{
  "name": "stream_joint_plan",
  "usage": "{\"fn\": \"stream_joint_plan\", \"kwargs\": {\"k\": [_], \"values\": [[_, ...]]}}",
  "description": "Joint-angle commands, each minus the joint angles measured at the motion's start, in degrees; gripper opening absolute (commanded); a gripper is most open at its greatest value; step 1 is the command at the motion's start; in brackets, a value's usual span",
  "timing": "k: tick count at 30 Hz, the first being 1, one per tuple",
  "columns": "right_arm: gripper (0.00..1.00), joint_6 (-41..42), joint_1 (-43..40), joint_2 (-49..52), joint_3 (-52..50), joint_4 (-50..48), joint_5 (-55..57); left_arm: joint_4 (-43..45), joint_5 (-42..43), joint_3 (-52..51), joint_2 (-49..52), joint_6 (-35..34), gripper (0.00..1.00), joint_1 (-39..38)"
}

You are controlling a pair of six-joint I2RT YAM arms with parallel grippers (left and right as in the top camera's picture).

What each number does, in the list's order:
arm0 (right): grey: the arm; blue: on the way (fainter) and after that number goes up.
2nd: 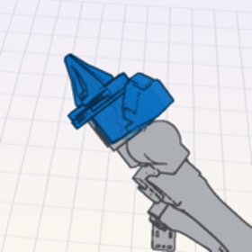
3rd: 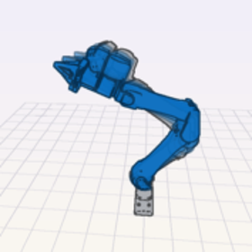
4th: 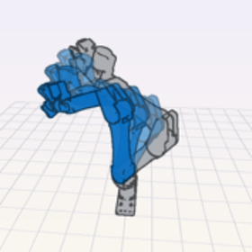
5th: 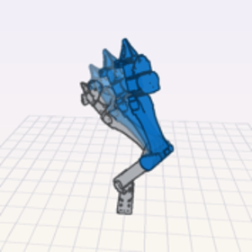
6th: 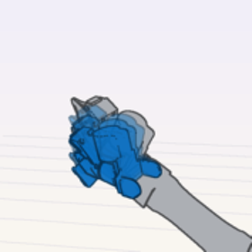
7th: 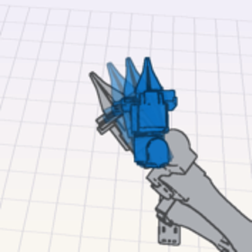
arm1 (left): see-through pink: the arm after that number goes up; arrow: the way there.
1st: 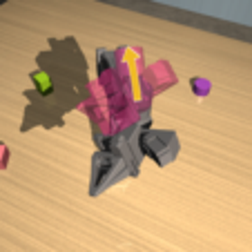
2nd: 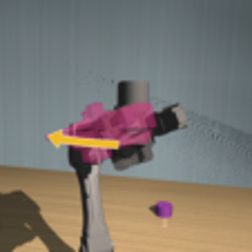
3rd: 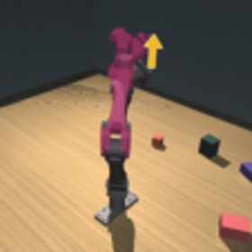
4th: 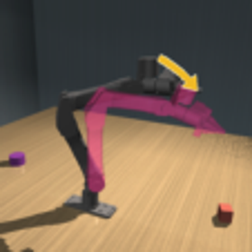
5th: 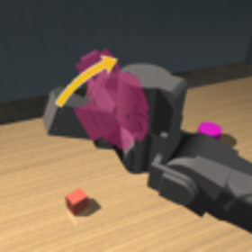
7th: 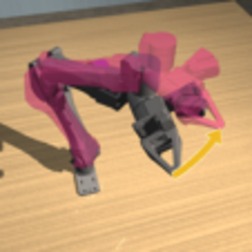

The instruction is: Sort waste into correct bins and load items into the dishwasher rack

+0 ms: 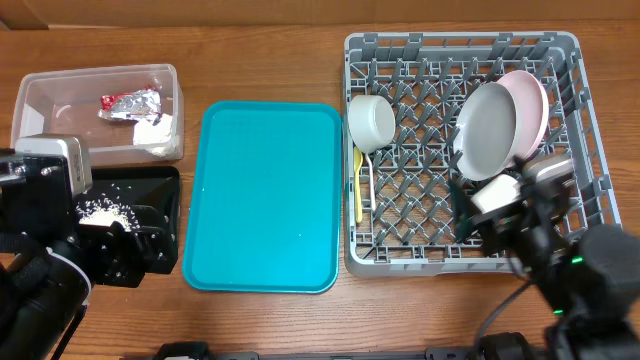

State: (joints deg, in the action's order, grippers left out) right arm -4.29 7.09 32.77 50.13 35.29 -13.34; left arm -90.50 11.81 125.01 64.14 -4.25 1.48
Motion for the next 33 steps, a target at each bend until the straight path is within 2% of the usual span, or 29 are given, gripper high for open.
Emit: {"fn": "stream_joint_plan", "kwargs": {"k": [1, 9, 17, 25, 33], "values": [[1.0, -0.26, 1.77, -7.04, -12.87, -5.31, -0.22, 0.28, 0.22, 0.02, -0.04, 0.85, 1.0, -0.31], [1.0, -0.24, 1.88, -18.71, -28.61, -8.24, 0.66, 0.28, 0.22, 0.02, -0.04, 0.87, 1.0, -0.31], [1.0, -0.26, 1.97, -27.5, -36.02, -9.14, 0.92, 0.28, 0.22, 0.02, -0.04, 0.85, 1.0, -0.31], [1.0, -0.24, 1.95, -32.63, -46.29, -23.19, 0.87, 0.28, 0.22, 0.02, -0.04, 0.85, 1.0, -0.31], [1.0, -0.24, 1.95, -32.63, -49.51, -31.41, 0.87, 0.28, 0.22, 0.02, -0.04, 0.87, 1.0, -0.31]]}}
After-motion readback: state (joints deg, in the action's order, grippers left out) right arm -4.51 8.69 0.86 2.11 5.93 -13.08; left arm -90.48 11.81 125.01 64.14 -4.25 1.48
